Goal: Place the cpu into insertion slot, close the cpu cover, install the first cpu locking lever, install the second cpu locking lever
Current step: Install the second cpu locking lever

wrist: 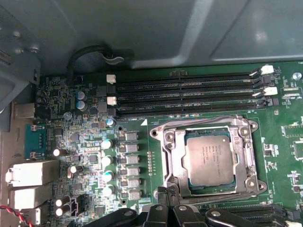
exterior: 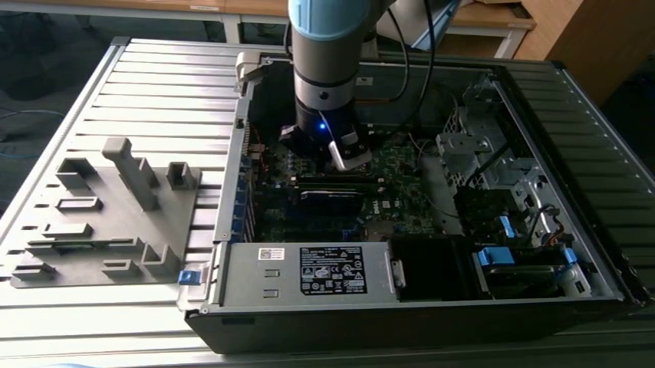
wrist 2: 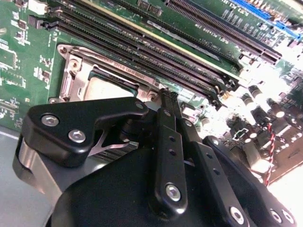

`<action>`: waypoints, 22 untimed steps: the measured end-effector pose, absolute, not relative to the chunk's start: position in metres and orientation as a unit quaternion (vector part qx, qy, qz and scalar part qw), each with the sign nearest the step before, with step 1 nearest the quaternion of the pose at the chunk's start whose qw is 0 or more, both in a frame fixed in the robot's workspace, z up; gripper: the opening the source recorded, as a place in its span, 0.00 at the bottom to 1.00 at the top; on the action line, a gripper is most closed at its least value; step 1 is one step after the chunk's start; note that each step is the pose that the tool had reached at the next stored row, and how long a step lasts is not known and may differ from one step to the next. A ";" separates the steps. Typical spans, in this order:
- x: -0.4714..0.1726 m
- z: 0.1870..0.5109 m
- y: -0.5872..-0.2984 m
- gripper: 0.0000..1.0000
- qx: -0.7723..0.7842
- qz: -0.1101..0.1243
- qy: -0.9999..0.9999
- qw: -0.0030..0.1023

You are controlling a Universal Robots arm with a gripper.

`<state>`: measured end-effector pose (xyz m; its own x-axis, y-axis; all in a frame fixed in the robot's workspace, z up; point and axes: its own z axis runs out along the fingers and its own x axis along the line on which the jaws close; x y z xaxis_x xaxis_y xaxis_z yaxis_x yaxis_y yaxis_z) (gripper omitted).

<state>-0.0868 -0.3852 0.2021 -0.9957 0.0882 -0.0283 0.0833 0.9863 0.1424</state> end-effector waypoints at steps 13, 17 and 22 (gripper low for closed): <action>-0.089 0.197 -0.387 0.11 0.043 0.075 0.996 0.017; -0.090 0.196 -0.388 0.11 0.043 0.076 0.996 0.017; -0.091 0.195 -0.388 0.11 0.043 0.076 0.996 0.017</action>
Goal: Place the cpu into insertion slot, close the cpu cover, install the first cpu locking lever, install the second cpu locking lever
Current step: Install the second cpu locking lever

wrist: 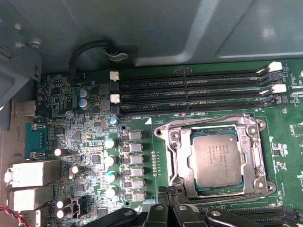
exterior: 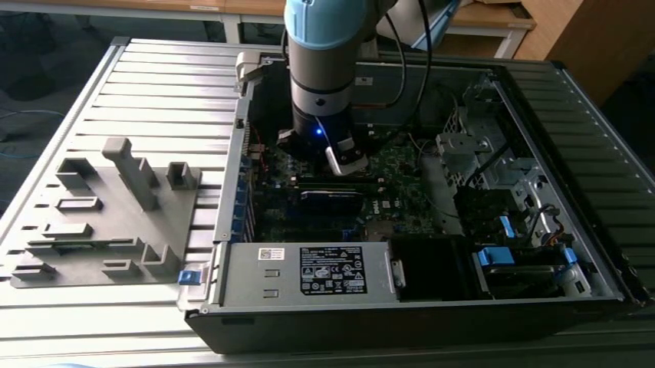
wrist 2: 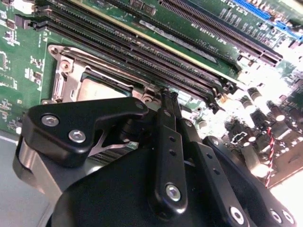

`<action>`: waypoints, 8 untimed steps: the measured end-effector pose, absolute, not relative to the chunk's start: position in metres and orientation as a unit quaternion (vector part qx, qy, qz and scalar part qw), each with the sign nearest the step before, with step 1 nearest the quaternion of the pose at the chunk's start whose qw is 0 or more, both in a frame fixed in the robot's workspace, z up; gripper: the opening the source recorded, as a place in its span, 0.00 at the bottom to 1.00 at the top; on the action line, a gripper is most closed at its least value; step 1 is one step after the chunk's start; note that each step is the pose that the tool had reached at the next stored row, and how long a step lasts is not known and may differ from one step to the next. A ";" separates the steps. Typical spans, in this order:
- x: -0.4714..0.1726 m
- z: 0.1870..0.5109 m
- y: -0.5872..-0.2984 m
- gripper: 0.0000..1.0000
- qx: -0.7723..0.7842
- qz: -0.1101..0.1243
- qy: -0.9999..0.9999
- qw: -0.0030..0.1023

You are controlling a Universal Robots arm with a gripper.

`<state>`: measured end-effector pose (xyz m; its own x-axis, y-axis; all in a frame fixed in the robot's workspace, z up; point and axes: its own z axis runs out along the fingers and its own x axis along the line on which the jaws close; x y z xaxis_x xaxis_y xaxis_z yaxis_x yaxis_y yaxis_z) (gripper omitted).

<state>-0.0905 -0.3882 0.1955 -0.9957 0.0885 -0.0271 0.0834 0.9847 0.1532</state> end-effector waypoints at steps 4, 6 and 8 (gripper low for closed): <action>-0.092 0.195 -0.388 0.11 0.043 0.076 0.996 0.017; -0.092 0.195 -0.388 0.11 0.043 0.076 0.996 0.017; -0.093 0.195 -0.389 0.11 0.043 0.076 0.996 0.017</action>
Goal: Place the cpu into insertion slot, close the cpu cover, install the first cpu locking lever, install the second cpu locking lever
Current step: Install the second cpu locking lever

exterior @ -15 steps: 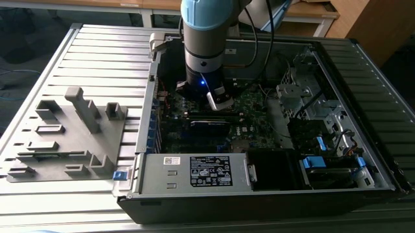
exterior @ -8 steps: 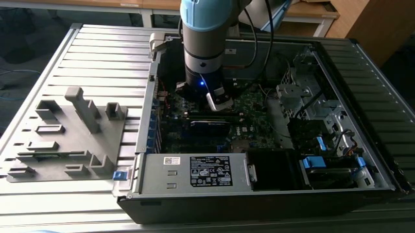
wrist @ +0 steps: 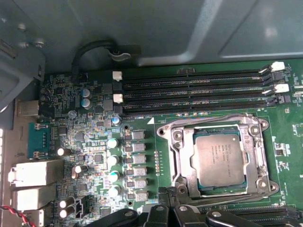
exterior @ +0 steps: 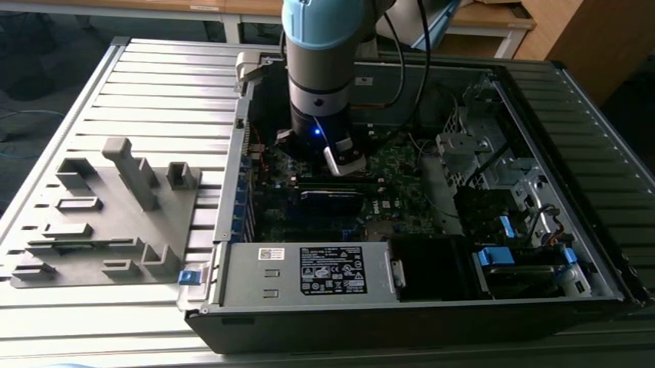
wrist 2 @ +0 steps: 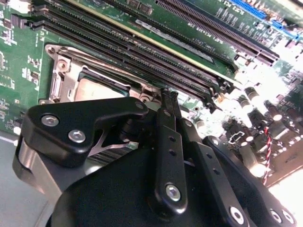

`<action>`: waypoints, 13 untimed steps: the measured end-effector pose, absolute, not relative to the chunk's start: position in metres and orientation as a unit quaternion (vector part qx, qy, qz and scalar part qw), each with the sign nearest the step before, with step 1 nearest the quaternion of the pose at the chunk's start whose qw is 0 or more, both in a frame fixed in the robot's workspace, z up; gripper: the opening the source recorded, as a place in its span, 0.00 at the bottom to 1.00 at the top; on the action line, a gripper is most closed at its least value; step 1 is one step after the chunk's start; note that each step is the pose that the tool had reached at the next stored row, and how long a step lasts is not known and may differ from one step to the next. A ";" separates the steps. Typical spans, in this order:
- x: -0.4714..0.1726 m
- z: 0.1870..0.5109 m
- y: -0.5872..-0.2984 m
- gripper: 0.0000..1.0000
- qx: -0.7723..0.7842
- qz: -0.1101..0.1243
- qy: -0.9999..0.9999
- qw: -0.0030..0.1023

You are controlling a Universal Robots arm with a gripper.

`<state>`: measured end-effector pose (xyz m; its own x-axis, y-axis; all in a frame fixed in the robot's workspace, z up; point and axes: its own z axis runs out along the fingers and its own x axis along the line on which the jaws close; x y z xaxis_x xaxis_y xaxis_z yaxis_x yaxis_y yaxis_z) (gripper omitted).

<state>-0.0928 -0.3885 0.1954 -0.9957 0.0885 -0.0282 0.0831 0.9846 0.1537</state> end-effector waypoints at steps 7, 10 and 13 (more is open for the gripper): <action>-0.093 0.196 -0.389 0.11 0.043 0.076 0.996 0.017; -0.093 0.198 -0.389 0.11 0.043 0.076 0.996 0.017; -0.093 0.203 -0.389 0.11 0.043 0.076 0.996 0.017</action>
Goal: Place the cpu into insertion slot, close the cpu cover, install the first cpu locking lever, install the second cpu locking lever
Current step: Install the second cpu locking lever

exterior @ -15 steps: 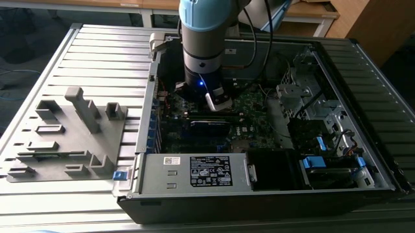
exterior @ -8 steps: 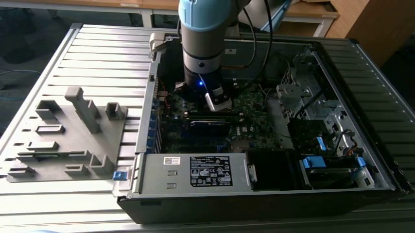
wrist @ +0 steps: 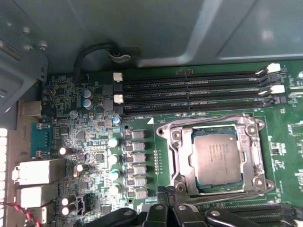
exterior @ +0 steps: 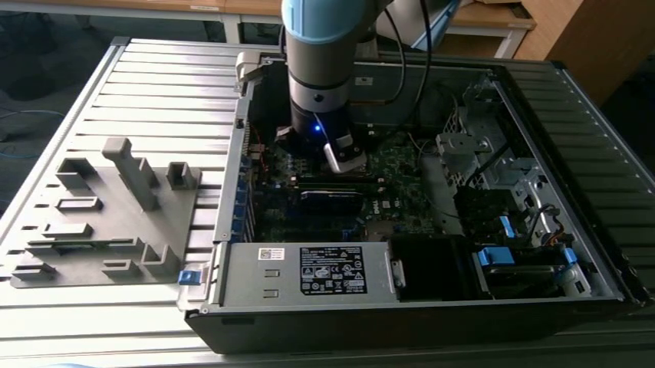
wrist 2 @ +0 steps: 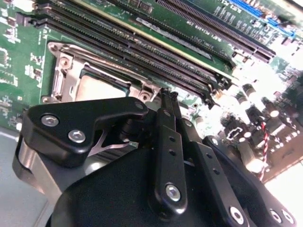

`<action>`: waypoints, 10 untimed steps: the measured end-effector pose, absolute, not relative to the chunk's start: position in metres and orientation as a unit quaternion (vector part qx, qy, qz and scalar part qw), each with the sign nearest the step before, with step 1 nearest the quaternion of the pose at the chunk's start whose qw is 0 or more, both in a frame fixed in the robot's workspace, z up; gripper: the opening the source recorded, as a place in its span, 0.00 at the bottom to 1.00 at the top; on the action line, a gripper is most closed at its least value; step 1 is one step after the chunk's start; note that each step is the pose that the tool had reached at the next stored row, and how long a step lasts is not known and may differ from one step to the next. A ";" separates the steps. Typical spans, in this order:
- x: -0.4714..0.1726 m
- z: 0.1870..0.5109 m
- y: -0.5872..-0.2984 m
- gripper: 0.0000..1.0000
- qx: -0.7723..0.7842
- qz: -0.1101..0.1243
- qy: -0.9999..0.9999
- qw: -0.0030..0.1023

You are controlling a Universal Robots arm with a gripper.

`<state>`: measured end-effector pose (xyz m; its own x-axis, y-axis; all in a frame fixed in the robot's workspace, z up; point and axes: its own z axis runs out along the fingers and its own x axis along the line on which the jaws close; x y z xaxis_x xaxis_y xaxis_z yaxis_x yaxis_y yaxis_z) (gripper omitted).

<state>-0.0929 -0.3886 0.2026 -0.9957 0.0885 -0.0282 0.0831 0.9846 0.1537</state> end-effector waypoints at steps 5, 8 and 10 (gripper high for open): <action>-0.093 0.214 -0.389 0.11 0.043 0.076 0.996 0.017; -0.093 0.220 -0.389 0.11 0.043 0.076 0.996 0.017; -0.093 0.225 -0.389 0.11 0.043 0.076 0.996 0.017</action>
